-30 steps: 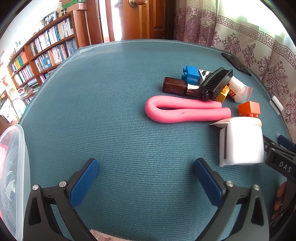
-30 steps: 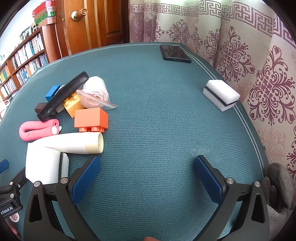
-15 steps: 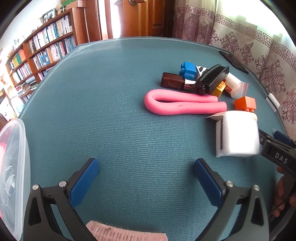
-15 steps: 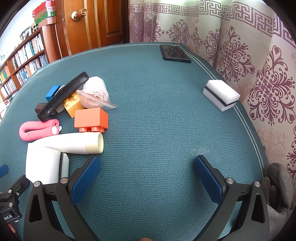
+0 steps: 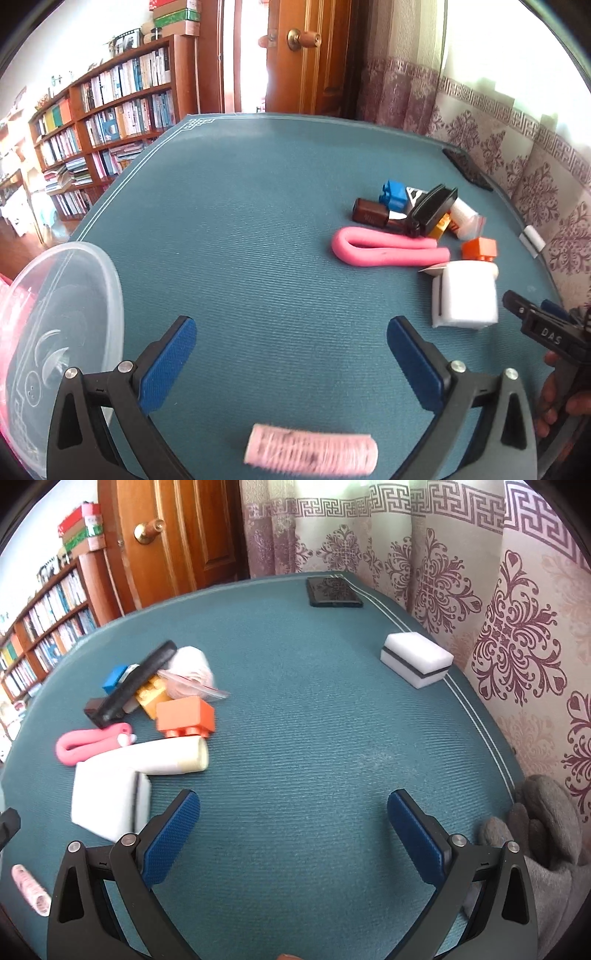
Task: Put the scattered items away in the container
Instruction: 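Lower the left gripper onto the pink hair roller while the right gripper approaches the white sponge, then close the left gripper on the pink roller while the right gripper grasps the white sponge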
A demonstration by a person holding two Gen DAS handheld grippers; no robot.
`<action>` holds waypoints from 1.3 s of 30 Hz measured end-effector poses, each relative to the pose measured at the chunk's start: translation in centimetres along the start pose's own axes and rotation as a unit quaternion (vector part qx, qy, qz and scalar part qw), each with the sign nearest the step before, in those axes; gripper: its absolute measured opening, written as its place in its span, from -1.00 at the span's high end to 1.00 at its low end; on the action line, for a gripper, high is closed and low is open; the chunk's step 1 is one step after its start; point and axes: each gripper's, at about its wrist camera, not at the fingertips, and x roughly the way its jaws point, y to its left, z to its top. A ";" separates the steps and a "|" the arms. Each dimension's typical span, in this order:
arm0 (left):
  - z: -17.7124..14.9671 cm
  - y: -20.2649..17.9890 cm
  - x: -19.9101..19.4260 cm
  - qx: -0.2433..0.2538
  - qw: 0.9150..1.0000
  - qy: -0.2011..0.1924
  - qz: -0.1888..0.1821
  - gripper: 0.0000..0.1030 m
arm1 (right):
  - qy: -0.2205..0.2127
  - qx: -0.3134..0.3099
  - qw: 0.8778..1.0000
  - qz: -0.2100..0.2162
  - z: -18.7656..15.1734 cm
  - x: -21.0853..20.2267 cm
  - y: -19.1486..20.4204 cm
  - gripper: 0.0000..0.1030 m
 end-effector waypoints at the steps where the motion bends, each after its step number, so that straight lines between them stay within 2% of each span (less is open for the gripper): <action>1: -0.2 0.5 -0.5 -0.006 1.000 0.000 -0.015 -1.00 | -0.003 -0.002 1.000 0.008 -0.1 -0.3 0.2 -1.00; 4: -0.4 1.1 -1.3 -0.016 0.998 0.008 -0.060 -1.00 | -0.011 -0.012 0.999 0.036 -0.3 -1.1 0.9 -1.00; 9: -2.4 0.6 -1.7 0.000 0.996 0.037 -0.077 -1.00 | -0.026 -0.027 0.997 0.072 -0.4 -2.4 2.2 -1.00; 14: -4.3 -0.5 -0.9 0.042 0.995 0.061 -0.060 -1.00 | -0.031 -0.031 0.994 0.099 -0.6 -3.2 3.0 -1.00; 18: -5.0 0.3 0.3 0.028 0.995 0.078 -0.057 -1.00 | -0.026 -0.029 0.994 0.107 -0.7 -3.1 3.3 -1.00; 21: -5.1 0.2 0.5 0.037 0.996 0.072 -0.043 -1.00 | -0.021 -0.030 0.993 0.114 -0.8 -2.9 3.5 -1.00; 25: -5.8 -0.8 0.7 0.083 0.994 0.070 -0.011 -1.00 | -0.016 -0.039 0.990 0.132 -1.2 -2.9 4.4 -1.00; 35: -5.5 -0.4 0.7 0.079 0.994 0.069 -0.018 -1.00 | -0.010 -0.052 0.986 0.156 -1.2 -2.5 6.6 -1.00; 37: -5.6 -0.2 0.4 0.072 0.995 0.064 -0.020 -0.97 | -0.007 -0.055 0.987 0.150 -1.0 -2.1 7.1 -1.00; 39: -5.6 -0.1 0.2 0.067 0.996 0.054 -0.012 -0.77 | -0.003 -0.061 0.988 0.143 -0.9 -1.7 7.7 -1.00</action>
